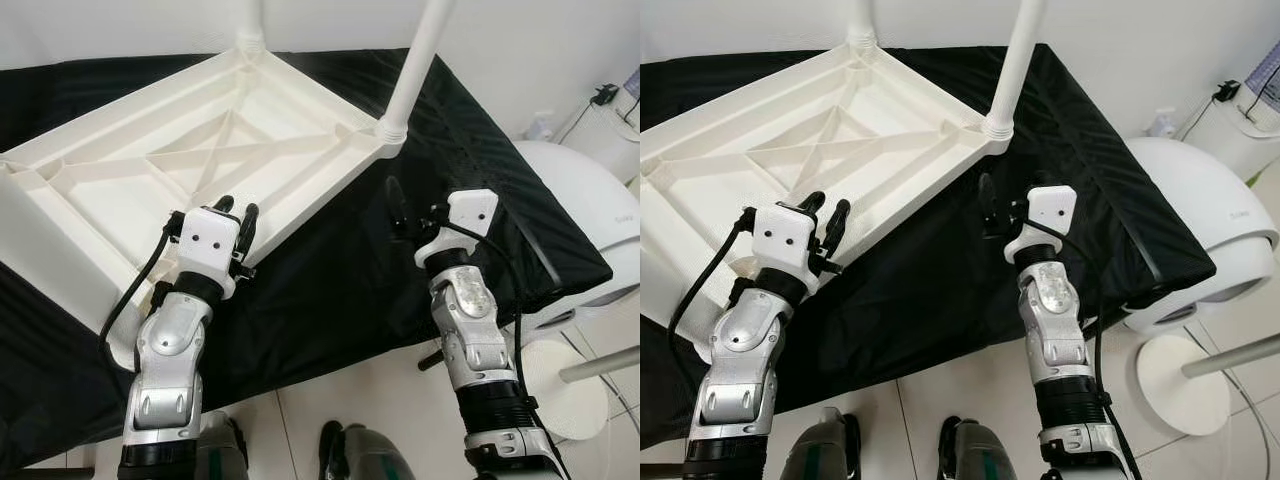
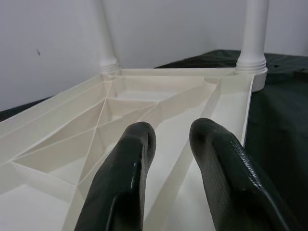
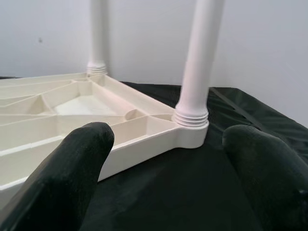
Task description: Building children table
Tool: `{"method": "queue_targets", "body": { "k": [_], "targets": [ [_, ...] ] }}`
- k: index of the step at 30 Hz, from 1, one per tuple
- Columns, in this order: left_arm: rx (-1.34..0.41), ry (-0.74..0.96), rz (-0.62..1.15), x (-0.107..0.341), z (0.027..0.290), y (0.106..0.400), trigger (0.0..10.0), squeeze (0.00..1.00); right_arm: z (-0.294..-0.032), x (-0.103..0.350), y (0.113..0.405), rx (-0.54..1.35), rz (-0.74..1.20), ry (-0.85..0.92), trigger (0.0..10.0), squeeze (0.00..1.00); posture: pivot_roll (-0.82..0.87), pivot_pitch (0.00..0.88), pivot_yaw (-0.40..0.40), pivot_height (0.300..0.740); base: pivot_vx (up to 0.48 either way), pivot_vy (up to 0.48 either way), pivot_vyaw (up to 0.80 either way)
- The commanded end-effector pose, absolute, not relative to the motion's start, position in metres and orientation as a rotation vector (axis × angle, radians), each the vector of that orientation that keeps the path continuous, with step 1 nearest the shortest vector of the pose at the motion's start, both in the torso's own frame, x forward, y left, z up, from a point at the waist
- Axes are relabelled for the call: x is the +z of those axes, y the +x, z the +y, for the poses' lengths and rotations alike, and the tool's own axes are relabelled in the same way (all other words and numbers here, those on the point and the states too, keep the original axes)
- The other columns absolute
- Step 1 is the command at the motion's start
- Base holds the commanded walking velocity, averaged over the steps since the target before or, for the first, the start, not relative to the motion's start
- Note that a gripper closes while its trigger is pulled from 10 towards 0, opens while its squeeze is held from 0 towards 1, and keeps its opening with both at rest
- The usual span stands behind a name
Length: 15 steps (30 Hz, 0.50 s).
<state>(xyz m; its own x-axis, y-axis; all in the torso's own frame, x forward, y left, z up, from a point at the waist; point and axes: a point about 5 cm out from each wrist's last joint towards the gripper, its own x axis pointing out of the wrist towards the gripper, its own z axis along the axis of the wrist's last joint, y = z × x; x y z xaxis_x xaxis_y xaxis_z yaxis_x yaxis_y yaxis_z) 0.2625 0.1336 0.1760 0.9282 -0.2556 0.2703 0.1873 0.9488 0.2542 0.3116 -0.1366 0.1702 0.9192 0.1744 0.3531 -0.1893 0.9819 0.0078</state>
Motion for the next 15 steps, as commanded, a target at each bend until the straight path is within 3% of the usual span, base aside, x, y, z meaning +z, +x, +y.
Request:
{"method": "queue_targets", "body": {
  "k": [1, 15],
  "targets": [
    [-0.203, 0.158, -0.325, 0.176, 0.123, 0.258, 10.0, 0.00, -0.137, 0.167, 0.311, 0.188, -0.354, 0.039, 10.0, 0.00, 0.10, 0.105, -0.093, 0.740, 0.000, 0.000, 0.00],
    [-0.353, 0.145, -0.288, 0.167, 0.133, 0.225, 10.0, 0.00, -0.134, 0.163, 0.316, 0.209, -0.351, 0.039, 10.0, 0.00, 0.13, 0.121, -0.101, 0.740, 0.000, 0.000, 0.00]
  ]
}}
